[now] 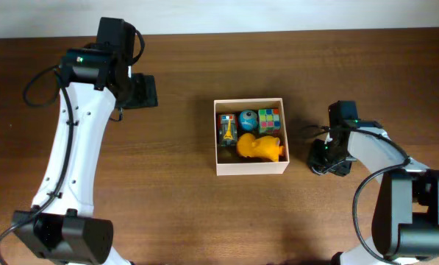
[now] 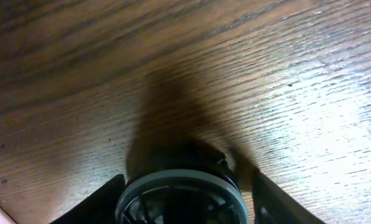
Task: Pack container
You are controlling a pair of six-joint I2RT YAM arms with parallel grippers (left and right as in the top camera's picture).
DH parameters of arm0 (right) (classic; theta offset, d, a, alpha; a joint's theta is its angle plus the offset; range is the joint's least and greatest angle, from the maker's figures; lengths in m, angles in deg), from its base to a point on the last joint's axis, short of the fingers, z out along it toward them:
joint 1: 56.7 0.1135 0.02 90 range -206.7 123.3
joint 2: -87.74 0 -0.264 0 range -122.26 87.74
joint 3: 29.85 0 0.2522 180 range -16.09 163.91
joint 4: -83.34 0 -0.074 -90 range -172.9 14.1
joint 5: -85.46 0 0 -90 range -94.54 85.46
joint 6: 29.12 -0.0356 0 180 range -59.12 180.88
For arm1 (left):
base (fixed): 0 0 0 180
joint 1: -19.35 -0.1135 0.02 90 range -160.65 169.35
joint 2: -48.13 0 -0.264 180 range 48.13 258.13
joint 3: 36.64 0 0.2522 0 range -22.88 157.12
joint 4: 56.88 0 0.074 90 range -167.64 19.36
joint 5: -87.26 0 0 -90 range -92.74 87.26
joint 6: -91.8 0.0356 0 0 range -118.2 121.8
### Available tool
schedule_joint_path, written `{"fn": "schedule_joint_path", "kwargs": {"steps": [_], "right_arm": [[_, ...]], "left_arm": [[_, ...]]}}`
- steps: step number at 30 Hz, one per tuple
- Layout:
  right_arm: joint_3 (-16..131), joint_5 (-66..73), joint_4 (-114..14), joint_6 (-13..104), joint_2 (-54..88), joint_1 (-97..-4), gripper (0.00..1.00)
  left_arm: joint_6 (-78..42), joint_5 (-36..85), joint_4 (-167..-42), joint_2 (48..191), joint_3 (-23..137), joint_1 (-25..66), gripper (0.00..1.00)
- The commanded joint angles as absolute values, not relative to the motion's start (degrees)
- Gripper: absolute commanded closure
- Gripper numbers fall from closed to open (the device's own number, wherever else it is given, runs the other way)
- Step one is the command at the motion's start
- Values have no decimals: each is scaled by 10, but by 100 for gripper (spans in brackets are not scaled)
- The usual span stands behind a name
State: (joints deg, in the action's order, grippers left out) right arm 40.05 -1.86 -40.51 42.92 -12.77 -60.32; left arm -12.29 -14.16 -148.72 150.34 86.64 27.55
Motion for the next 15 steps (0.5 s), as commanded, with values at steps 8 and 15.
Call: {"fn": "schedule_joint_path", "kwargs": {"steps": [8, 15], "right_arm": [[478, -2, -329, 445, -55, -603, 46], [533, 5, -293, 445, 45, -560, 40]], "left_arm": [[-114, -146, -1487, 1490, 876, 274, 1], [-114, -146, -1487, 1490, 876, 274, 1]]}}
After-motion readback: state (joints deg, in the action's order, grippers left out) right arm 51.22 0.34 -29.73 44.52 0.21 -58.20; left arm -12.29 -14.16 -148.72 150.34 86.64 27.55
